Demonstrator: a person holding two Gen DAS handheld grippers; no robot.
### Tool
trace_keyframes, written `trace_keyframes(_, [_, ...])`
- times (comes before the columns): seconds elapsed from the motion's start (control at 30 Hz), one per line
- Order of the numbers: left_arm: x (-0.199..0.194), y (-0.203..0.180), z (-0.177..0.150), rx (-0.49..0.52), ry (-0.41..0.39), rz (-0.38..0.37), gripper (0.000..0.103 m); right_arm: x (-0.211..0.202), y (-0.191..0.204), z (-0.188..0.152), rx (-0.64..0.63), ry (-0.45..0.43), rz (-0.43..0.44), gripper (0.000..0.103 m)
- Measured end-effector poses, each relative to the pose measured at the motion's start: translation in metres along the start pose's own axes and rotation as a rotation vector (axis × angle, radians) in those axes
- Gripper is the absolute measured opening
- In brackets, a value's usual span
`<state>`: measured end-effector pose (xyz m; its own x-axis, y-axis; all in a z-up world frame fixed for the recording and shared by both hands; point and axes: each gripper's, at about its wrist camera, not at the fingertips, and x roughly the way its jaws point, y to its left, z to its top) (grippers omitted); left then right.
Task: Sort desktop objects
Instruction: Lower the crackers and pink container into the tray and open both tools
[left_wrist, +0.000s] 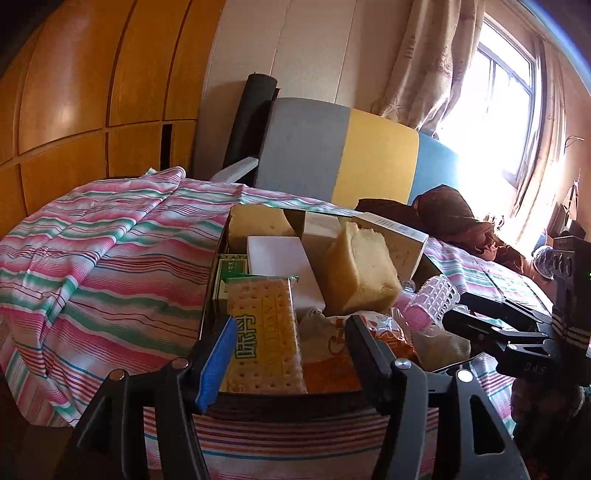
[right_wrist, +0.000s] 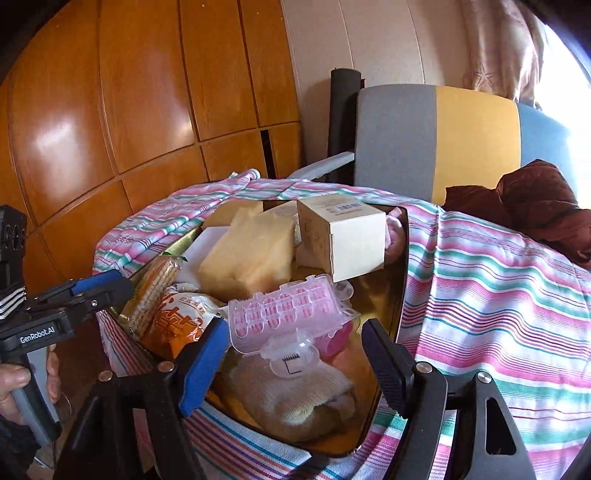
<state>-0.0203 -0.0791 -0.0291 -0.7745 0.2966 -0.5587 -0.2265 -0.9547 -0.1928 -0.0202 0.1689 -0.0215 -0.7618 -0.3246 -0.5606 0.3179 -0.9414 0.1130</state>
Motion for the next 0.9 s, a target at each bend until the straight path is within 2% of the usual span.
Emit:
trace_keyframes(0.33, [0.016,-0.009,-0.003,0.002,0.062,0.002,0.062,0.011,0.001,0.000,-0.016,0.032,-0.040,0.066])
trace_keyframes(0.5, [0.017,-0.012,-0.001,-0.003,0.062,0.021,0.062,0.013,0.003,-0.001,-0.018,0.037,-0.069,0.066])
trace_keyframes(0.9, [-0.004,-0.022,0.010,-0.015,0.037,0.153,0.062,-0.005,0.014,-0.003,-0.006,-0.003,-0.141,0.071])
